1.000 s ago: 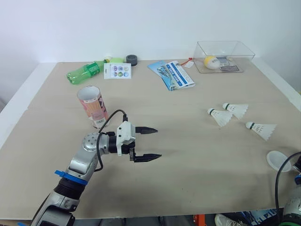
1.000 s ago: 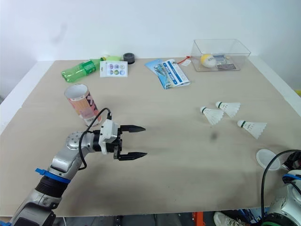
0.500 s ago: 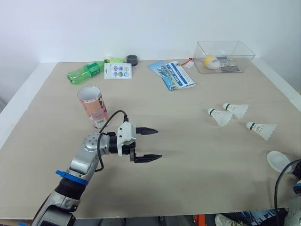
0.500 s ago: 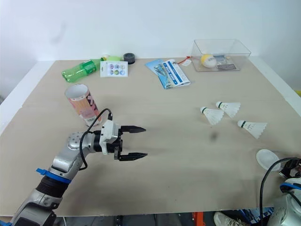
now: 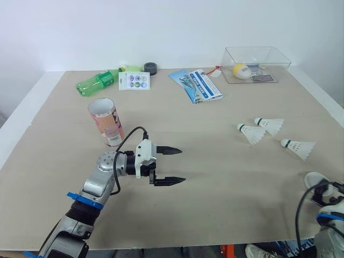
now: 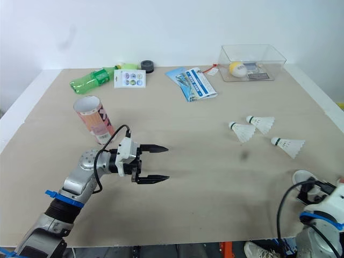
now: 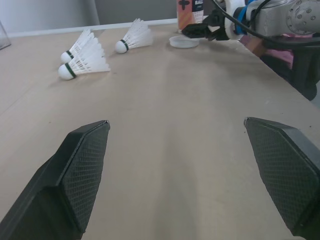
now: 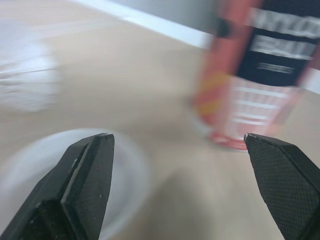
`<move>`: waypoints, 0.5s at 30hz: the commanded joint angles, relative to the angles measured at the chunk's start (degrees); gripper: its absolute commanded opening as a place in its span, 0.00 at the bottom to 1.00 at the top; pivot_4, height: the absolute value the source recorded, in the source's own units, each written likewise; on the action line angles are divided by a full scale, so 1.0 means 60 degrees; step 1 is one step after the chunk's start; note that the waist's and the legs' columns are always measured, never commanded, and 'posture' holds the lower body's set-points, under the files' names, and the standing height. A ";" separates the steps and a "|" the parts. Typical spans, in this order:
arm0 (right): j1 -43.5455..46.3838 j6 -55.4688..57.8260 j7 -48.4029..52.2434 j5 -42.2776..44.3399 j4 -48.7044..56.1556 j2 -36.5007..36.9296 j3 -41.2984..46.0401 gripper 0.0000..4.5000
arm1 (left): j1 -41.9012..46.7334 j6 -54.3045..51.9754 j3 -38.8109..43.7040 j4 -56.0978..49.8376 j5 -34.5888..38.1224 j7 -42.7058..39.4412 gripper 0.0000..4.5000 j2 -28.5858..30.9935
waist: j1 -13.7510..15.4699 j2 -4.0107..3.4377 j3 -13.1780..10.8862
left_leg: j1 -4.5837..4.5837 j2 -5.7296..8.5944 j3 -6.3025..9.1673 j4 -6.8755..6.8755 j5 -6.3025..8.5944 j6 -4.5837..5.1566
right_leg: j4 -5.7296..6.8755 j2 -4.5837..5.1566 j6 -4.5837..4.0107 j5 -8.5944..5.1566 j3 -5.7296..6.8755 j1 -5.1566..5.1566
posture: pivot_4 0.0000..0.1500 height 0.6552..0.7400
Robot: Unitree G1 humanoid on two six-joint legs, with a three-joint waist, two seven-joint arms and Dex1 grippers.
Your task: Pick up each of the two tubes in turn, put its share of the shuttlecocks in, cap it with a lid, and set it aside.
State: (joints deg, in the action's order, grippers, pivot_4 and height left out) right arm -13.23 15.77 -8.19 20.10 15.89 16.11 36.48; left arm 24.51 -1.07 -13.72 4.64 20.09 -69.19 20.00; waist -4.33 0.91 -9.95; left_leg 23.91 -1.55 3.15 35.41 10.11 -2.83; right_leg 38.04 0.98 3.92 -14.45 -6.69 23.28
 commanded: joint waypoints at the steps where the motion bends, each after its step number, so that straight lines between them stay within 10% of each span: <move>1: -0.0061 -0.0057 0.1094 -0.0138 0.1500 0.0421 -0.1017 0.99 | 0.0147 0.0177 0.0092 -0.0031 -0.0053 0.0070 1.00 -0.0048 | -0.0009 0.0000 0.0000 | 0.0001 0.0000 0.0000 0.0000 0.0000 0.0000 | 0.0000 0.0000 0.0000 0.0000 0.0000 0.0001 | 1.00 1.00; 15: 0.4078 0.0145 1.0962 0.2596 -0.1119 0.3576 -0.4941 0.99 | -0.1017 -0.0358 0.0804 -0.1433 -0.0467 0.2343 1.00 0.0179 | 0.0001 0.0059 -0.0042 | 0.0010 -0.0010 0.0023 0.0001 0.0001 0.0001 | -0.0002 -0.0012 0.0005 -0.0002 0.0026 -0.0005 | 1.00 1.00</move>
State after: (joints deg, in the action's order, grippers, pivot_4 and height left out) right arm 10.28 15.15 52.57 33.92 9.98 36.83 8.43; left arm 18.80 -2.98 -10.34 -0.68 17.84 -56.97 20.69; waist -4.32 1.26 -10.21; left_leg 23.98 -1.61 3.30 35.40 10.11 -2.82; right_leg 38.02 0.90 3.94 -14.46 -6.52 23.25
